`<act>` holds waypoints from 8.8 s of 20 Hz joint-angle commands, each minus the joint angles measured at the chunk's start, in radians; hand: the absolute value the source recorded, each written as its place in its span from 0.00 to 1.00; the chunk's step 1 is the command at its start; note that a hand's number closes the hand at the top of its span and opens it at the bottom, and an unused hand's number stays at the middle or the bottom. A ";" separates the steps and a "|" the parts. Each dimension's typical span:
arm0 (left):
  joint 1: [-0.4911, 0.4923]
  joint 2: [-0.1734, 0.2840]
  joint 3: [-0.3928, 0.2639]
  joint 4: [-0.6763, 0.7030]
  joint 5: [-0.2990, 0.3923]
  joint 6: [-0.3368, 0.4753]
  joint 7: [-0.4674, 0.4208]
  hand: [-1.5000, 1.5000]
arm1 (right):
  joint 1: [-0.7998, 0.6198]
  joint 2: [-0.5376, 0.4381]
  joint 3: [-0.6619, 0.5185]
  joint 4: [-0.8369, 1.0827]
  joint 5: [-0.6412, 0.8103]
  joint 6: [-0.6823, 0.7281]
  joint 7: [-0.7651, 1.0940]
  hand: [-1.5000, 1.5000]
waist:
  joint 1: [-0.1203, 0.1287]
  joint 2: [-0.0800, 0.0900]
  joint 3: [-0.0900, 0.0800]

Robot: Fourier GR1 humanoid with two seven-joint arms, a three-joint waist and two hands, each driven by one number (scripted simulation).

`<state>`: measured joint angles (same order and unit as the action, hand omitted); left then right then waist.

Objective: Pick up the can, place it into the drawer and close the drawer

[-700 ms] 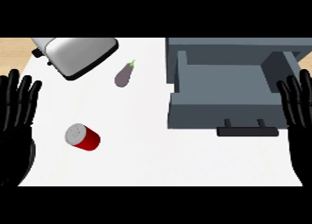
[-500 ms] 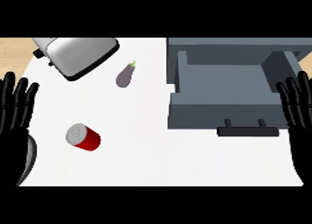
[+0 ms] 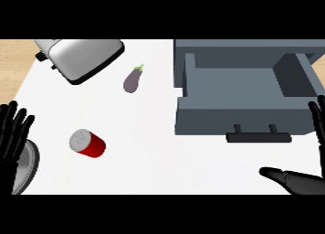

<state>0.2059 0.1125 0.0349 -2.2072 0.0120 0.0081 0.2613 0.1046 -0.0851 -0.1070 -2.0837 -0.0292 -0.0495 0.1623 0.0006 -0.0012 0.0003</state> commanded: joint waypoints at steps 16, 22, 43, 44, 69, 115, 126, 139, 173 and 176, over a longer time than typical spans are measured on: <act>0.161 -0.057 0.112 -0.281 0.146 -0.031 0.228 0.00 | 0.240 -0.058 -0.248 -0.008 -0.241 0.252 -0.121 0.00 | -0.002 -0.001 0.000; 0.032 -0.047 0.207 -0.186 0.294 0.003 0.312 0.00 | 0.248 -0.054 -0.282 -0.007 -0.269 0.263 -0.101 0.00 | -0.004 0.001 0.000; -0.072 -0.112 0.076 0.195 0.158 0.060 0.111 0.00 | 0.328 -0.045 -0.486 -0.054 -0.411 0.451 -0.066 0.00 | -0.007 0.000 0.000; -0.157 -0.109 0.085 0.275 0.124 0.081 0.102 0.00 | 0.298 0.004 -0.422 -0.025 -0.318 0.432 -0.107 0.00 | -0.007 0.002 0.000; -0.079 -0.067 0.193 0.834 0.183 -0.009 -0.413 0.00 | 0.277 -0.020 -0.599 -0.051 -0.456 0.553 0.005 0.00 | -0.005 0.001 -0.001; -0.494 -0.092 0.164 1.254 0.320 -0.134 -0.592 1.00 | 0.319 0.084 -0.572 -0.200 -0.481 0.528 0.096 0.00 | -0.006 0.001 0.000; -0.548 -0.074 0.040 0.910 0.311 0.031 -0.361 1.00 | 0.319 0.084 -0.618 -0.228 -0.514 0.536 0.129 0.00 | 0.002 -0.001 0.000; -0.785 -0.085 -0.048 0.767 0.218 0.276 -0.087 1.00 | 0.354 0.084 -0.599 -0.188 -0.519 0.538 0.067 0.00 | -0.008 0.000 0.000; -1.504 -0.113 -0.282 1.428 0.502 0.637 -0.219 1.00 | 0.318 0.083 -0.562 -0.184 -0.489 0.536 0.080 0.00 | -0.049 0.007 0.001; -1.498 -0.112 -0.285 1.527 0.568 0.588 -0.310 1.00 | 0.300 0.079 -0.554 -0.221 -0.495 0.509 0.109 0.00 | -0.060 0.012 0.001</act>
<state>-1.2671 0.0000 -0.2196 -0.7638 0.5038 0.6027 0.0249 0.4046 -0.0264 -0.6736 -2.2784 -0.5399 0.4606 0.2669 -0.0488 0.0079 0.0010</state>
